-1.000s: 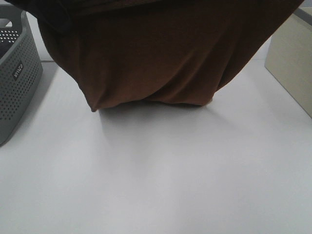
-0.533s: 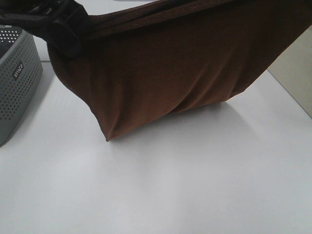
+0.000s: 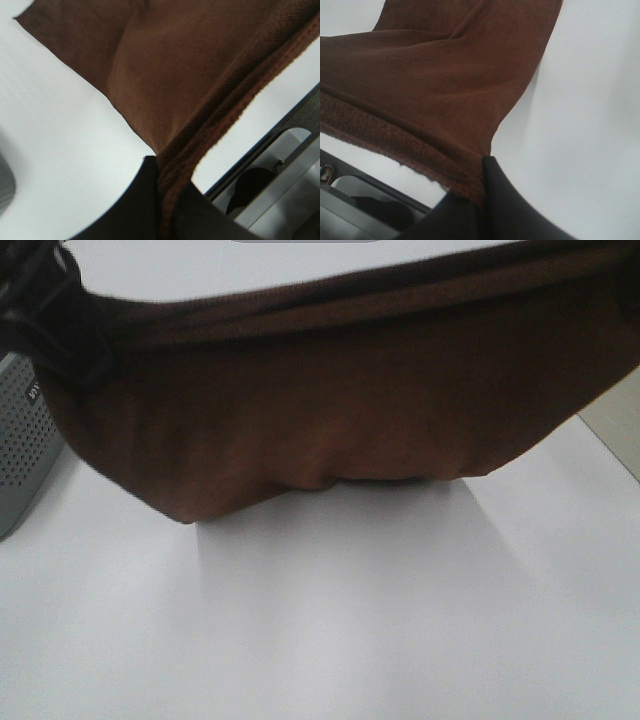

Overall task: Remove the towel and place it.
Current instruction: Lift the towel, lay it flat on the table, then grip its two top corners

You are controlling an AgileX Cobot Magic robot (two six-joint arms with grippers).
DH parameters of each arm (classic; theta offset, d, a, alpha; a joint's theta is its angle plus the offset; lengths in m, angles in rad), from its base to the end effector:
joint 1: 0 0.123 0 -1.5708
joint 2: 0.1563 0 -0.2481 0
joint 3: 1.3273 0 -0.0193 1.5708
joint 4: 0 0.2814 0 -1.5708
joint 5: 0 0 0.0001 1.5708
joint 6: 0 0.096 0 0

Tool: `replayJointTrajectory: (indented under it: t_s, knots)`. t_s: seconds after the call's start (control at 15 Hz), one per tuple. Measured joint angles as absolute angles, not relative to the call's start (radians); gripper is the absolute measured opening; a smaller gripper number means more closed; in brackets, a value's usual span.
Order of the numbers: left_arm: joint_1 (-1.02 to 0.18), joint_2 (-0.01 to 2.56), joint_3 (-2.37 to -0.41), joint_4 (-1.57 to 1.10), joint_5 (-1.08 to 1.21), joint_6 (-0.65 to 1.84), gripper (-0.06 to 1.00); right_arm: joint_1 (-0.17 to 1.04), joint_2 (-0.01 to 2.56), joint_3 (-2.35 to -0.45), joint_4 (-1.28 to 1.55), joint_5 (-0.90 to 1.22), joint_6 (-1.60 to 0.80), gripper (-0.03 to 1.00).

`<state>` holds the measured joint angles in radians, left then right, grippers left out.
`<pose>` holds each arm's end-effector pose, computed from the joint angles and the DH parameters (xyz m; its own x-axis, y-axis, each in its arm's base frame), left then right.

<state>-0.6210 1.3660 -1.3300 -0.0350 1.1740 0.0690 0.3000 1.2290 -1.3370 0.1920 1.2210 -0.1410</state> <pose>0.2499 -0.1826 0.3180 -0.6990 0.5682 -0.4343 0.6326 0.7744 -0.0050 0.2585 0.0980 0.3598 -0.7834 -0.3190 -0.5335 -0.4399 0.8909 0.1133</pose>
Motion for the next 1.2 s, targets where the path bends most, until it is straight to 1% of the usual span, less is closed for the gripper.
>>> replayJointTrajectory:
  t_s: [0.2, 0.27, 0.47, 0.73, 1.0, 1.2]
  knots:
    - [-0.624, 1.303, -1.182, -0.094, 1.153, 0.094, 0.00, 0.300, 1.130, -1.155, 0.225, 1.219, -0.100, 0.01]
    - [-0.624, 1.303, -1.182, -0.094, 1.153, 0.094, 0.00, 0.300, 1.130, -1.155, 0.225, 1.219, -0.100, 0.01]
    - [-0.624, 1.270, -1.100, -0.183, 1.147, 0.117, 0.00, 0.300, 1.038, -1.096, 0.236, 1.219, -0.090, 0.01]
    - [-0.624, 1.236, -0.983, -0.248, 1.138, 0.121, 0.00, 0.300, 0.946, -0.984, 0.287, 1.220, -0.067, 0.01]
    - [-0.624, 1.263, -0.933, -0.266, 1.153, 0.171, 0.00, 0.300, 0.962, -0.803, 0.320, 1.215, -0.100, 0.01]
    - [-0.624, 1.380, -0.930, -0.272, 1.167, 0.223, 0.00, 0.300, 1.046, -0.726, 0.329, 1.212, -0.179, 0.01]
